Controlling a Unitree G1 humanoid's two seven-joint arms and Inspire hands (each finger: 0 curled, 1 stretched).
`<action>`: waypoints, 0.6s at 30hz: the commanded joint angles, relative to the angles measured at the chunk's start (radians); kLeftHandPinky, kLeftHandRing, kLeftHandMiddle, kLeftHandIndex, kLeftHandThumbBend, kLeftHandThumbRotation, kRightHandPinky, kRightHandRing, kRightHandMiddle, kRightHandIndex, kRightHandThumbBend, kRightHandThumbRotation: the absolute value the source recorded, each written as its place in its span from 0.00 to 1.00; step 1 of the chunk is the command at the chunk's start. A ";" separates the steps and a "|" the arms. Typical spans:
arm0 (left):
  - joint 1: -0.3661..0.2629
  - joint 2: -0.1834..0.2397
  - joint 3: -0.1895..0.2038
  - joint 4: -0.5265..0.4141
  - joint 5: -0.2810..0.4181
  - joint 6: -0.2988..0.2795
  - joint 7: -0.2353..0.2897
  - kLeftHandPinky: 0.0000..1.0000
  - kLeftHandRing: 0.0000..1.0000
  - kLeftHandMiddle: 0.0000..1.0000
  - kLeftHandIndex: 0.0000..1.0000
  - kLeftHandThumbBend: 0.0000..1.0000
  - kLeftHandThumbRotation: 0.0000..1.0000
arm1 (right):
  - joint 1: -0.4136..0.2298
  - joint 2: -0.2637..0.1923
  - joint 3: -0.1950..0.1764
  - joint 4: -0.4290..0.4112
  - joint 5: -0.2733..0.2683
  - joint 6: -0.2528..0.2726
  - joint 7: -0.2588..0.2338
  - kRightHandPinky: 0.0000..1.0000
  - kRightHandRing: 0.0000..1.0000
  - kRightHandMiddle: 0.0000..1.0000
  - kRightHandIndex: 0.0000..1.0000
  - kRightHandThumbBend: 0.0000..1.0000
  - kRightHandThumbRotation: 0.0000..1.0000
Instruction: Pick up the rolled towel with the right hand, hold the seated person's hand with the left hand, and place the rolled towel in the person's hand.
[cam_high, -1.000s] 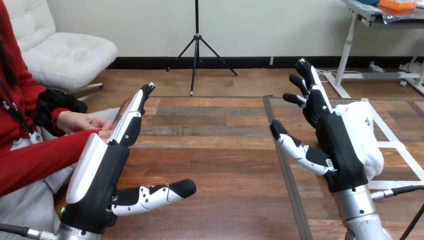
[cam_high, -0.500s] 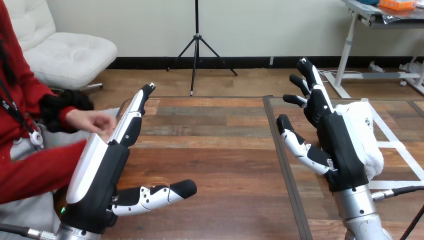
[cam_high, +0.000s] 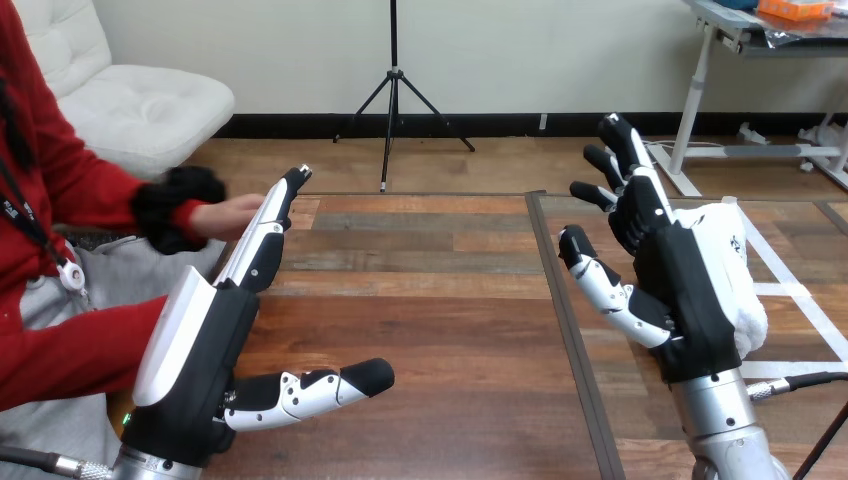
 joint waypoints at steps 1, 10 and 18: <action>-0.057 -0.006 0.006 -0.023 -0.026 -0.004 0.002 0.92 0.98 1.00 1.00 1.00 0.66 | -0.081 0.013 -0.005 -0.014 0.063 0.024 0.041 0.88 0.98 1.00 1.00 0.90 0.49; -0.056 -0.009 0.008 -0.018 -0.017 -0.014 0.010 0.92 0.98 1.00 1.00 1.00 0.65 | -0.069 0.011 -0.014 -0.043 0.099 0.064 0.076 0.91 1.00 1.00 1.00 0.99 0.55; -0.054 -0.011 0.010 -0.018 -0.008 -0.012 0.014 0.93 0.97 1.00 1.00 1.00 0.65 | -0.062 0.006 -0.021 -0.057 0.083 0.081 0.062 0.94 1.00 1.00 1.00 1.00 0.60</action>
